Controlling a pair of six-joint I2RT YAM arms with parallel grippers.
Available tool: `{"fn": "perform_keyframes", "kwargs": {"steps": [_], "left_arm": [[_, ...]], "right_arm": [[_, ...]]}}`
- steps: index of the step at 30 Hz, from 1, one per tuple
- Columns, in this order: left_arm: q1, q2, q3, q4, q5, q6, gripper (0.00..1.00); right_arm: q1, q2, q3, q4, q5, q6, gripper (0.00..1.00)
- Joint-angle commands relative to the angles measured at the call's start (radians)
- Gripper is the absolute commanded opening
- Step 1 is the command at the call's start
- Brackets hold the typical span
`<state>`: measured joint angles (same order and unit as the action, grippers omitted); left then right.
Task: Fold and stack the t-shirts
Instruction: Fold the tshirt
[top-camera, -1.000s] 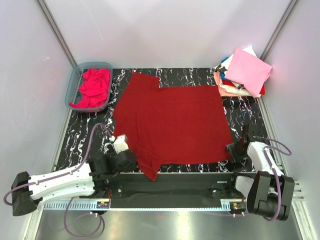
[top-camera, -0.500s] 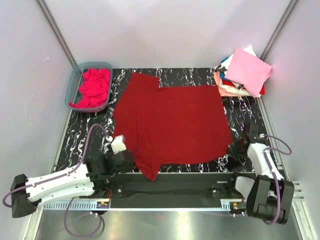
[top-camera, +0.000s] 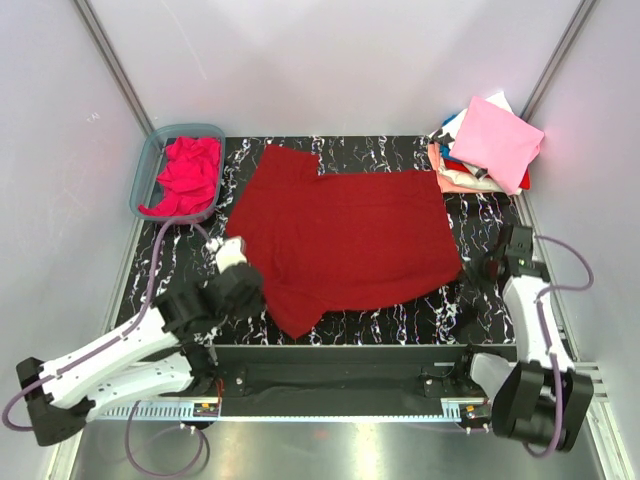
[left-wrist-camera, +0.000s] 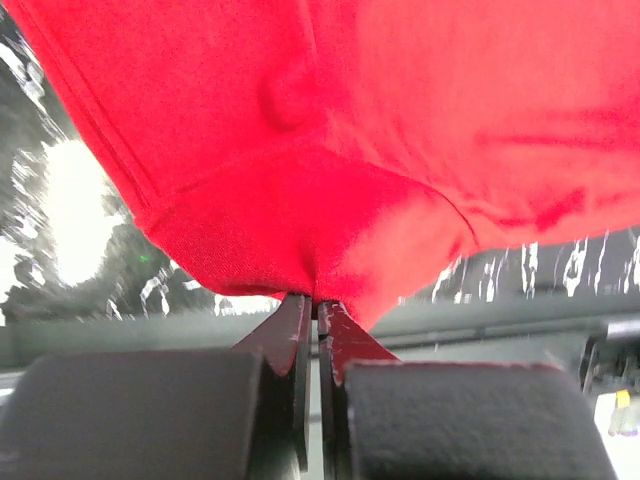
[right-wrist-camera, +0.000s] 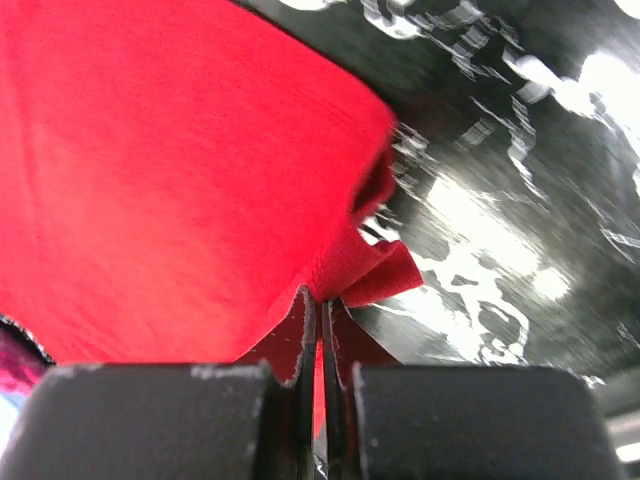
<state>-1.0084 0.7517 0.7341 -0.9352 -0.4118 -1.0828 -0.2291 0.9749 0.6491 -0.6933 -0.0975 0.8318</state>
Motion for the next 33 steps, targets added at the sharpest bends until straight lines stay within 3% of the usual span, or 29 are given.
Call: {"fn": "perform_keyframes", "kwargs": {"steps": [1,8,16,29,33], "left_arm": [[0.111,0.081,0.102,0.004,0.062,0.194,0.0],[0.361,0.297,0.241,0.093,0.215,0.395,0.0],[0.549,0.486,0.381,0.124,0.3,0.546,0.0],[0.695,0.781,0.54,0.147,0.393,0.655,0.0],[0.744,0.86,0.568,0.139,0.389,0.666,0.0]], "right_arm": [[-0.003,0.092,0.109,0.049,-0.059,-0.077,0.0],[-0.003,0.358,0.273,0.078,-0.14,-0.108,0.0],[-0.001,0.542,0.418,0.094,-0.182,-0.111,0.0],[0.01,0.754,0.561,0.106,-0.215,-0.114,0.01],[0.017,0.82,0.596,0.106,-0.237,-0.126,0.08]]}}
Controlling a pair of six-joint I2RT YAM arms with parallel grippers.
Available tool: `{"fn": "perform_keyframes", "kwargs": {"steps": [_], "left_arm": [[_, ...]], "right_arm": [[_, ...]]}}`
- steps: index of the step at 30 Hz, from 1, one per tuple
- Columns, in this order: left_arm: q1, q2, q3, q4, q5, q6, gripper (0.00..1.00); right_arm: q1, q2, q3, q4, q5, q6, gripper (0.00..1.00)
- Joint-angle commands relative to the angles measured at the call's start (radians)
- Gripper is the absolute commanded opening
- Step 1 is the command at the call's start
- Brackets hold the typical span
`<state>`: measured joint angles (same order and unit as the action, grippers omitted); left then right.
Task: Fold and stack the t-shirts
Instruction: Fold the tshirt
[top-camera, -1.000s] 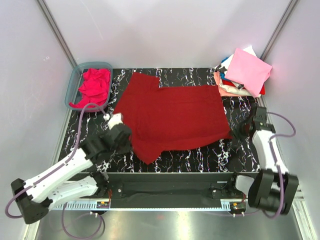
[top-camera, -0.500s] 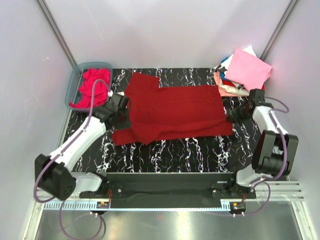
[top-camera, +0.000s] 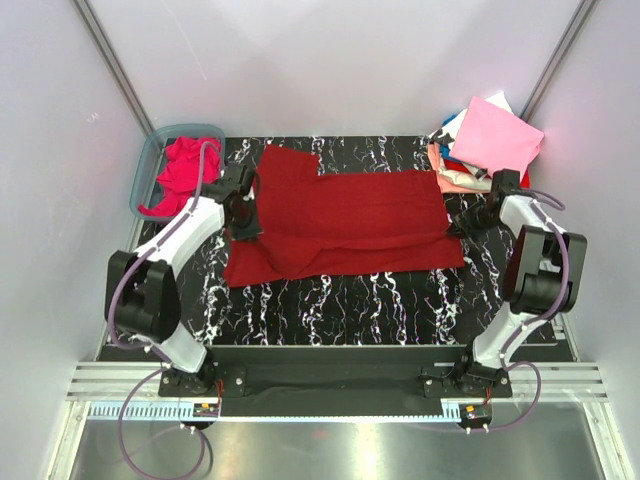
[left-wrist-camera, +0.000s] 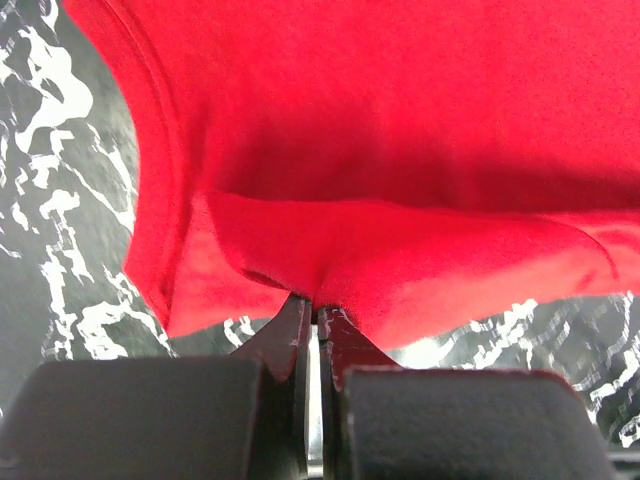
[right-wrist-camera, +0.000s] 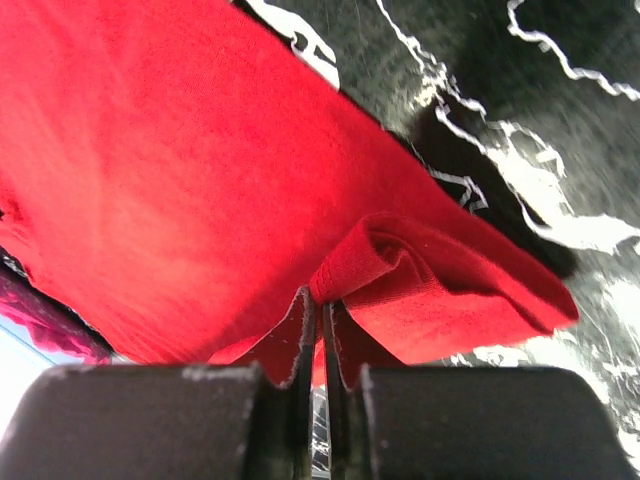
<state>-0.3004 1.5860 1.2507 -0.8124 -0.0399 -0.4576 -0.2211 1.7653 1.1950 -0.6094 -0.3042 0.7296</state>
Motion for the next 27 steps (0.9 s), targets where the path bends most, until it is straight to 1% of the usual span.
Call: {"fn": "perform_keyframes", "kwargs": {"steps": [1,3,4,5,6,7,8,9,10,11,12,15,16,18,19,21,22,24,25,27], "left_arm": [[0.058,0.049,0.053,0.022,0.021,0.04,0.0],[0.082,0.074,0.059,0.03,0.034,0.043,0.01],[0.102,0.107,0.073,0.039,0.034,0.046,0.1],[0.115,0.126,0.087,0.038,0.032,0.046,0.12],[0.127,0.149,0.107,0.026,0.034,0.043,0.13],[0.147,0.191,0.156,0.019,0.034,0.046,0.13],[0.152,0.209,0.186,0.007,0.064,0.051,0.2],[0.155,0.224,0.222,-0.031,0.058,0.053,0.21],[0.156,0.232,0.28,-0.045,0.052,0.053,0.25],[0.155,0.224,0.302,-0.056,0.042,0.053,0.35],[0.155,0.21,0.315,-0.068,0.041,0.051,0.64],[0.155,0.109,0.294,-0.067,0.041,0.036,0.92],[0.152,0.041,0.236,-0.058,0.041,0.033,0.94],[0.144,-0.036,0.149,-0.018,0.048,0.008,0.96],[0.139,-0.119,0.044,0.001,0.055,-0.001,0.96],[0.138,-0.202,-0.075,0.059,0.074,-0.038,0.96],[0.139,-0.275,-0.18,0.077,0.08,-0.049,0.96],[0.139,-0.339,-0.278,0.126,0.092,-0.081,0.96],[0.139,-0.39,-0.363,0.145,0.103,-0.091,0.96],[0.139,-0.434,-0.44,0.198,0.117,-0.125,0.96]], "right_arm": [[0.011,0.057,0.066,0.025,-0.039,-0.027,0.1],[0.014,0.085,0.089,0.026,-0.05,-0.038,0.19],[0.014,0.118,0.122,0.013,-0.055,-0.054,0.3],[0.014,0.137,0.142,0.001,-0.05,-0.056,0.37],[0.014,0.154,0.165,-0.007,-0.05,-0.061,0.41],[0.012,0.184,0.19,-0.019,-0.036,-0.077,0.49],[0.014,0.194,0.245,-0.053,-0.021,-0.084,0.53],[0.014,0.203,0.273,-0.068,-0.004,-0.09,0.59],[0.012,0.212,0.331,-0.117,0.048,-0.102,0.64],[0.012,0.214,0.356,-0.139,0.074,-0.108,0.75],[0.012,0.207,0.374,-0.153,0.091,-0.116,0.78],[0.012,0.14,0.356,-0.164,0.123,-0.131,0.8],[0.012,0.082,0.3,-0.156,0.125,-0.134,0.8],[0.012,0.016,0.224,-0.122,0.123,-0.136,0.8],[0.012,-0.05,0.142,-0.11,0.119,-0.14,0.8],[0.012,-0.111,0.056,-0.072,0.117,-0.144,0.8],[0.012,-0.16,-0.024,-0.047,0.111,-0.144,0.8],[0.012,-0.199,-0.096,-0.024,0.096,-0.147,0.79],[0.012,-0.225,-0.156,-0.001,0.083,-0.148,0.79],[0.012,-0.24,-0.205,0.023,0.068,-0.147,0.78]]}}
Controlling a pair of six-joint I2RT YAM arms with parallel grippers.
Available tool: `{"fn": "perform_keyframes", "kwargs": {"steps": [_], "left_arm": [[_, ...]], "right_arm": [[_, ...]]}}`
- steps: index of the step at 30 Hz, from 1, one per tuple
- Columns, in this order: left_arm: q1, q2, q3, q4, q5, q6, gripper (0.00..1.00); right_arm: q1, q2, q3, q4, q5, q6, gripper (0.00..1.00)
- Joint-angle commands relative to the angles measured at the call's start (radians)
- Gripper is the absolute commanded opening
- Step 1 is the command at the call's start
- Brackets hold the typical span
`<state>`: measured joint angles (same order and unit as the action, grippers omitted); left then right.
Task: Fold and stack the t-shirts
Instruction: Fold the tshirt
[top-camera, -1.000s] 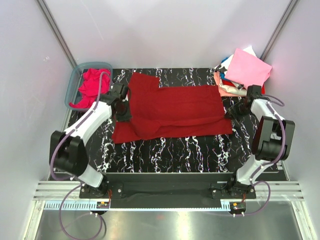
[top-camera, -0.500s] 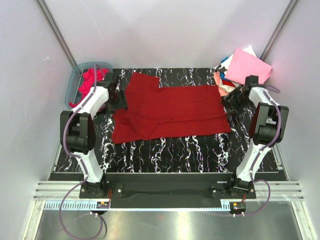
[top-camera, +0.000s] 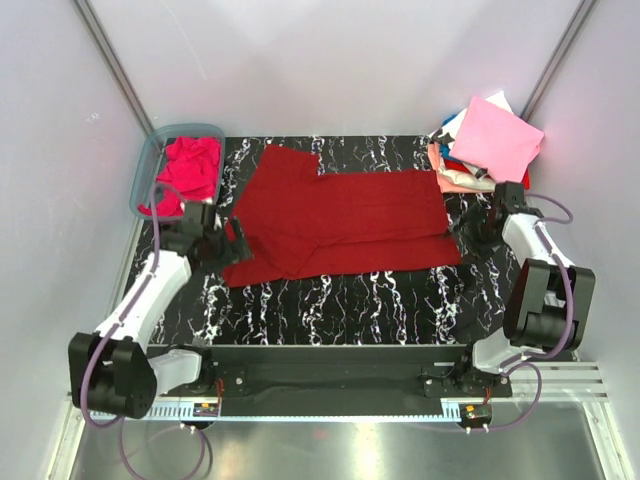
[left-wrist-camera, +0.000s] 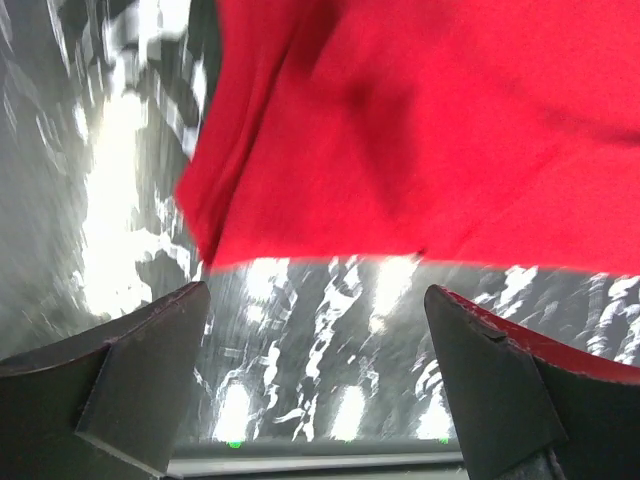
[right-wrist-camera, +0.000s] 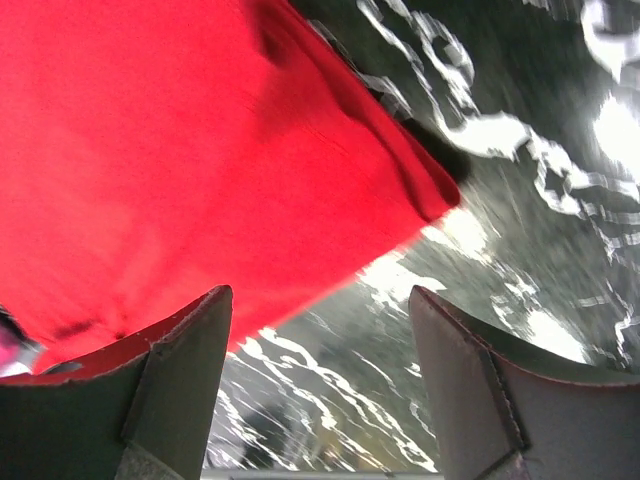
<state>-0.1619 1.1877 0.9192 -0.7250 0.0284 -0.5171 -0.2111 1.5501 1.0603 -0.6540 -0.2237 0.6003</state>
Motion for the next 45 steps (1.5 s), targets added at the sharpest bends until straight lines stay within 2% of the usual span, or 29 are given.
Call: {"fn": "perform_keyframes", "kwargs": {"steps": [1,10,18,21,22,24,26,27,28,29,30,31,35,40,45], "left_arm": [[0.001,-0.06,-0.168,0.128,0.048,-0.075,0.96],[0.015,0.001,-0.295,0.263,0.022,-0.104,0.99],[0.028,0.087,-0.322,0.369,0.01,-0.123,0.98],[0.028,0.104,-0.326,0.401,0.007,-0.127,0.86],[0.03,0.115,-0.324,0.41,0.004,-0.127,0.73],[0.028,0.124,-0.316,0.421,-0.008,-0.123,0.6],[0.028,0.141,-0.307,0.432,0.005,-0.104,0.37],[0.028,0.144,-0.298,0.44,0.008,-0.103,0.3],[0.028,0.147,-0.293,0.44,0.008,-0.103,0.24],[0.028,0.148,-0.29,0.438,0.011,-0.104,0.11],[0.028,0.145,-0.281,0.424,0.015,-0.106,0.03],[0.028,0.139,-0.273,0.411,0.016,-0.107,0.0],[0.028,0.069,-0.258,0.313,-0.007,-0.103,0.0],[0.028,-0.103,-0.302,0.197,-0.007,-0.124,0.0],[-0.014,-0.229,-0.345,0.136,0.011,-0.208,0.0]], "right_arm": [[0.003,-0.028,-0.101,0.085,-0.011,-0.019,0.77],[-0.002,0.06,-0.112,0.122,0.017,-0.034,0.73],[-0.02,0.143,-0.109,0.171,0.043,-0.017,0.62],[-0.02,0.15,-0.111,0.183,0.043,-0.016,0.53],[-0.02,0.146,-0.115,0.188,0.041,-0.016,0.46],[-0.022,0.14,-0.121,0.189,0.049,-0.017,0.36],[-0.022,0.142,-0.122,0.182,0.06,-0.022,0.24],[-0.022,0.146,-0.125,0.185,0.058,-0.023,0.17],[-0.024,0.153,-0.125,0.197,0.055,-0.023,0.1],[-0.024,0.157,-0.123,0.192,0.052,-0.023,0.0],[-0.025,0.166,-0.122,0.191,0.038,-0.027,0.0],[-0.027,0.165,-0.122,0.179,0.035,-0.03,0.0],[-0.042,0.078,-0.163,0.128,0.073,-0.024,0.0],[-0.085,-0.065,-0.224,0.019,0.168,-0.005,0.0],[-0.094,-0.194,-0.298,-0.036,0.159,0.062,0.0]]}}
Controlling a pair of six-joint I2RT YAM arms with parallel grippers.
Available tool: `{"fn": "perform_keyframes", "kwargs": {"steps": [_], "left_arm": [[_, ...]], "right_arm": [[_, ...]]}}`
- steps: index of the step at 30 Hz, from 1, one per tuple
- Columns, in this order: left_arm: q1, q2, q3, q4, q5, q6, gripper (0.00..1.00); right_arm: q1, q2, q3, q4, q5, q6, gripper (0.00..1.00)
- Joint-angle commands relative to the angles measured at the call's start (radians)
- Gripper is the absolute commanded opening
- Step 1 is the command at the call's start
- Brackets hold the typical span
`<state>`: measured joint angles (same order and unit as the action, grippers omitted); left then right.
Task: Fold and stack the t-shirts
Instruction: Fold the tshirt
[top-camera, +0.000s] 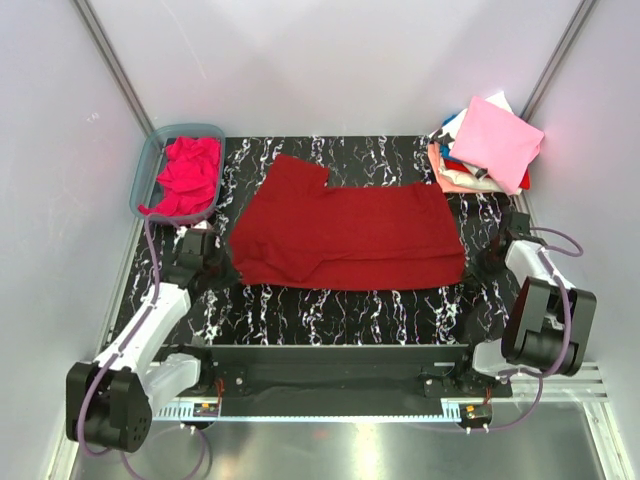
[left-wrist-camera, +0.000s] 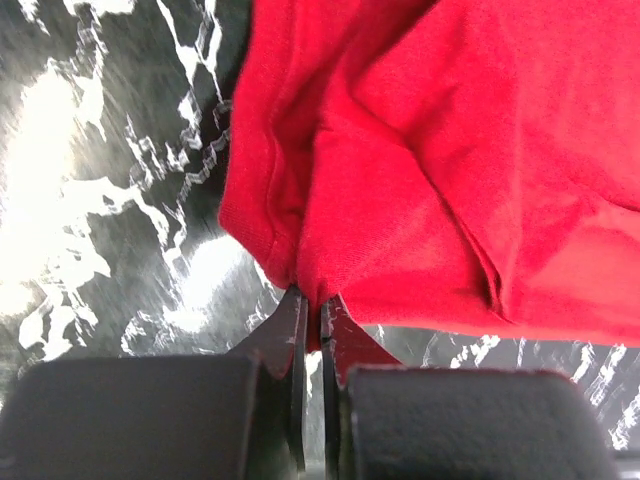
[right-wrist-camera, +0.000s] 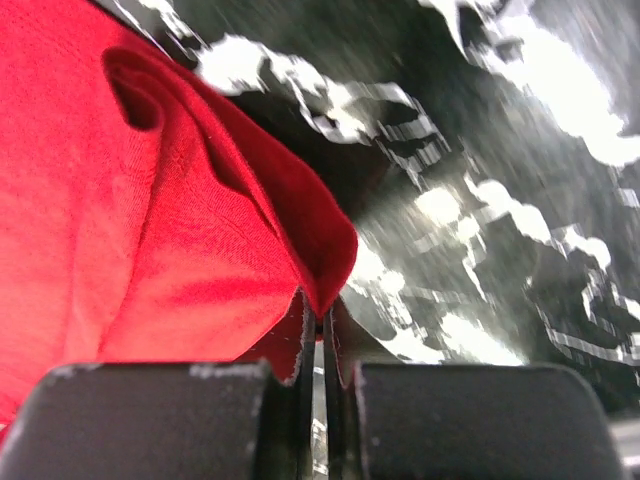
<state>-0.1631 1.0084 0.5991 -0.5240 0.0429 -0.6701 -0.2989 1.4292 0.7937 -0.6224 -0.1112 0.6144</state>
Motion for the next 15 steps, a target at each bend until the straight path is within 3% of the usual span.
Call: {"fn": "perform_keyframes", "kwargs": {"steps": [1,4,6,7,8,9,10,11,13,15], "left_arm": [[-0.016,-0.063,-0.027,-0.077,0.002,-0.065,0.0],[-0.067,-0.109,-0.024,-0.14,-0.044,-0.123,0.08],[-0.09,-0.123,-0.012,-0.182,-0.08,-0.143,0.14],[-0.09,-0.129,-0.009,-0.191,-0.08,-0.151,0.17],[-0.09,-0.145,0.004,-0.211,-0.081,-0.151,0.33],[-0.09,-0.154,0.011,-0.22,-0.083,-0.154,0.45],[-0.09,-0.165,0.021,-0.232,-0.1,-0.152,0.59],[-0.092,-0.189,0.043,-0.257,-0.106,-0.148,0.65],[-0.11,-0.212,0.063,-0.275,-0.161,-0.14,0.65],[-0.223,-0.211,0.116,-0.318,-0.257,-0.151,0.65]], "right_arm": [[-0.008,-0.088,-0.039,-0.069,0.042,0.059,0.0],[-0.008,-0.136,-0.045,-0.106,0.065,0.085,0.02],[-0.009,-0.176,-0.051,-0.118,0.087,0.088,0.14],[-0.014,-0.188,-0.051,-0.12,0.091,0.088,0.6],[-0.016,-0.213,-0.051,-0.123,0.099,0.09,0.84],[-0.016,-0.22,-0.045,-0.125,0.097,0.082,0.99],[-0.016,-0.226,-0.039,-0.129,0.094,0.076,1.0],[-0.016,-0.233,-0.03,-0.134,0.09,0.068,1.0],[-0.016,-0.259,-0.01,-0.129,0.052,0.045,0.99],[-0.014,-0.318,-0.004,-0.097,-0.049,0.006,1.0]]}}
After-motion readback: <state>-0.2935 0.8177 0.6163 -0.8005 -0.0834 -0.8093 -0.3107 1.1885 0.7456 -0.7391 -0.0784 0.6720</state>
